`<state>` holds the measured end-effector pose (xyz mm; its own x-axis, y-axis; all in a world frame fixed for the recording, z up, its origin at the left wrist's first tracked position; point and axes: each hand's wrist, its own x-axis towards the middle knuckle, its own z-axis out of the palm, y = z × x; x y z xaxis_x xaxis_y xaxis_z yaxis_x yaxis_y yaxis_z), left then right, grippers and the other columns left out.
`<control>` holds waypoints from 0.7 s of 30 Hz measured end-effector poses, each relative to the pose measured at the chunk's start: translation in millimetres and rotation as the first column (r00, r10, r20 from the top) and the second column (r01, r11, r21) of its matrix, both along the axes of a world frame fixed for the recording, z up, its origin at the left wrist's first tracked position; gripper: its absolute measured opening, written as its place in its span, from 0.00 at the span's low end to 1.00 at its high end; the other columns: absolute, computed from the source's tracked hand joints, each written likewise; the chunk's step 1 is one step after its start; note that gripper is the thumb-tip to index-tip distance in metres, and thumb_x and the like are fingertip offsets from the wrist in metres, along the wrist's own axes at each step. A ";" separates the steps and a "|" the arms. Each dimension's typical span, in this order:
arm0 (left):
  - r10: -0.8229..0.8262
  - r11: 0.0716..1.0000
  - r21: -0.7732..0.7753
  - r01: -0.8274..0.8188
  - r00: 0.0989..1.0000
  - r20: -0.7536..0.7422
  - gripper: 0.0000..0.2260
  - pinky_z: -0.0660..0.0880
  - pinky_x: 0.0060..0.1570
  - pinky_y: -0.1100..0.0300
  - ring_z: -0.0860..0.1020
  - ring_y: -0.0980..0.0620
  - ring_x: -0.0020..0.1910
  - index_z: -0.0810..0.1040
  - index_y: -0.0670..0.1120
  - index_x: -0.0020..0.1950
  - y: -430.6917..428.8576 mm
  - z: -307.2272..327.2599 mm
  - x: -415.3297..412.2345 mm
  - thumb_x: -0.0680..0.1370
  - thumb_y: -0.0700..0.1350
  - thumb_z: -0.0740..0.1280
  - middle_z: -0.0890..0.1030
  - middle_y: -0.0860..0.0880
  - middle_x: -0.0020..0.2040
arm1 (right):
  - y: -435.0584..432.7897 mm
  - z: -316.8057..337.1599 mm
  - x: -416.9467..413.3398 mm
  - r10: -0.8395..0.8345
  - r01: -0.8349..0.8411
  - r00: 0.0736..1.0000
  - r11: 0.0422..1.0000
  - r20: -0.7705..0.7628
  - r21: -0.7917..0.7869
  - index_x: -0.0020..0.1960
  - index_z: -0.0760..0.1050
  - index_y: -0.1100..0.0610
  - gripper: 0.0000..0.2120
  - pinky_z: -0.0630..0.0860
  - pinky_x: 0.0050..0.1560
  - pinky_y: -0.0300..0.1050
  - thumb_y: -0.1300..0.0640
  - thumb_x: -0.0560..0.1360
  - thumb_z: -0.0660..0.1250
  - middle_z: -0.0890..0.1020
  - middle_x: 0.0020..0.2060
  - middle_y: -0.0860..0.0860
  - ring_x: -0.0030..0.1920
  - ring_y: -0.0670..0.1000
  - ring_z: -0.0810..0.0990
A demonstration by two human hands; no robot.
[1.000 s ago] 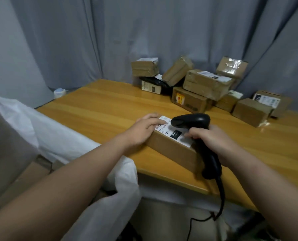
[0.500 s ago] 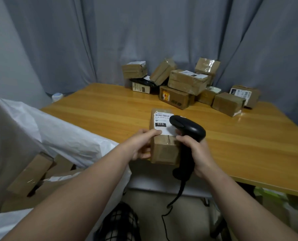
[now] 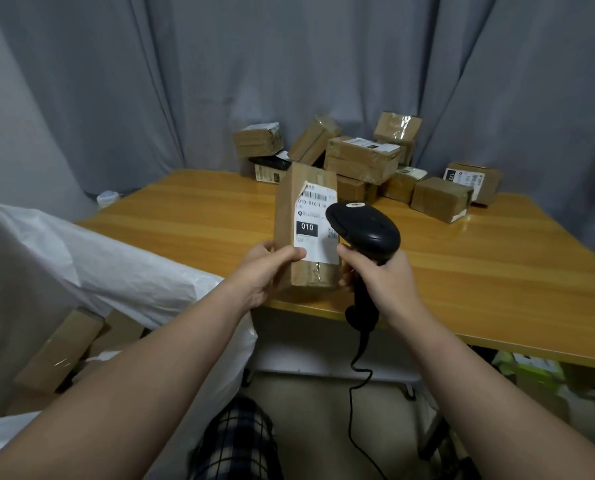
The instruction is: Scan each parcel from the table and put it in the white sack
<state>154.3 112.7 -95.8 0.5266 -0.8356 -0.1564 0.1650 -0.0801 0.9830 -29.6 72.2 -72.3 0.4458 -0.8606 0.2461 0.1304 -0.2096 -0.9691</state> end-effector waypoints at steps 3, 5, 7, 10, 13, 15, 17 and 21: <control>0.064 0.997 -0.049 -0.057 0.988 0.142 0.25 0.79 0.45 0.56 0.80 0.48 0.53 0.72 0.44 0.63 -2.0 -10.7 1.8 0.68 0.42 0.76 0.79 0.45 0.57 | -0.3 -2.7 1.5 -0.009 0.009 0.999 1.000 -0.045 0.007 0.38 0.78 0.57 0.07 0.76 0.33 0.46 0.59 0.74 0.71 0.77 0.26 0.53 0.28 0.54 0.78; 0.075 0.997 -0.040 -0.068 0.976 0.204 0.27 0.79 0.51 0.54 0.78 0.50 0.56 0.70 0.48 0.63 -0.5 -14.2 3.6 0.67 0.43 0.76 0.76 0.47 0.61 | -0.5 -7.6 0.4 -0.033 0.033 0.998 0.999 -0.056 0.006 0.36 0.77 0.57 0.09 0.75 0.32 0.45 0.58 0.74 0.71 0.76 0.24 0.51 0.27 0.54 0.77; 0.074 0.997 -0.036 -0.068 0.977 0.200 0.29 0.77 0.52 0.58 0.77 0.53 0.55 0.67 0.46 0.67 0.3 -16.3 8.2 0.70 0.40 0.75 0.76 0.49 0.60 | 0.2 -14.1 -2.8 -0.056 0.054 0.996 0.998 -0.068 -0.018 0.34 0.77 0.59 0.11 0.75 0.30 0.44 0.58 0.74 0.71 0.76 0.24 0.53 0.25 0.53 0.77; 0.045 0.999 -0.005 -0.045 0.980 0.195 0.35 0.73 0.61 0.55 0.75 0.51 0.61 0.62 0.43 0.72 -0.2 -18.2 15.2 0.70 0.39 0.75 0.76 0.47 0.63 | 5.3 -23.5 -7.7 -0.071 0.067 0.995 0.996 -0.069 -0.055 0.36 0.76 0.67 0.12 0.76 0.32 0.46 0.59 0.74 0.71 0.75 0.24 0.57 0.24 0.52 0.77; 0.026 1.000 0.008 -0.029 0.977 0.212 0.37 0.71 0.65 0.54 0.74 0.51 0.64 0.61 0.42 0.72 -0.7 -19.9 18.4 0.69 0.40 0.76 0.75 0.46 0.65 | 9.6 -26.0 -8.3 -0.071 0.065 0.996 0.993 -0.055 -0.101 0.32 0.76 0.59 0.12 0.75 0.31 0.44 0.61 0.74 0.71 0.75 0.21 0.50 0.23 0.52 0.76; 0.011 1.000 0.015 -0.014 0.977 0.211 0.40 0.71 0.66 0.53 0.74 0.51 0.64 0.61 0.43 0.73 -0.1 -19.7 18.8 0.65 0.44 0.78 0.75 0.47 0.65 | 12.0 -24.3 -7.8 -0.060 0.056 0.998 0.990 -0.033 -0.126 0.32 0.76 0.56 0.12 0.75 0.31 0.45 0.61 0.74 0.71 0.75 0.21 0.50 0.24 0.53 0.76; 0.008 1.000 0.012 -0.011 0.978 0.210 0.44 0.71 0.65 0.52 0.74 0.51 0.64 0.62 0.44 0.72 0.5 -20.0 18.4 0.60 0.47 0.78 0.76 0.47 0.65 | 14.9 -21.1 -6.4 -0.047 0.043 0.999 0.988 -0.025 -0.148 0.34 0.77 0.55 0.11 0.76 0.32 0.46 0.61 0.74 0.71 0.76 0.22 0.50 0.25 0.53 0.77; 0.016 1.000 -0.009 -0.015 0.982 0.187 0.40 0.71 0.66 0.52 0.75 0.51 0.63 0.62 0.43 0.71 0.6 -24.6 19.4 0.64 0.44 0.79 0.76 0.47 0.64 | 18.1 -16.9 -4.3 -0.027 0.024 1.000 0.990 -0.013 -0.139 0.35 0.77 0.54 0.09 0.75 0.31 0.45 0.61 0.74 0.71 0.76 0.23 0.50 0.25 0.53 0.77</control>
<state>173.7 113.3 -120.5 0.5589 -0.8278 -0.0478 -0.0206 -0.0715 0.9972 -33.8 90.3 -89.2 0.4286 -0.8299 0.3571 0.1091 -0.3448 -0.9323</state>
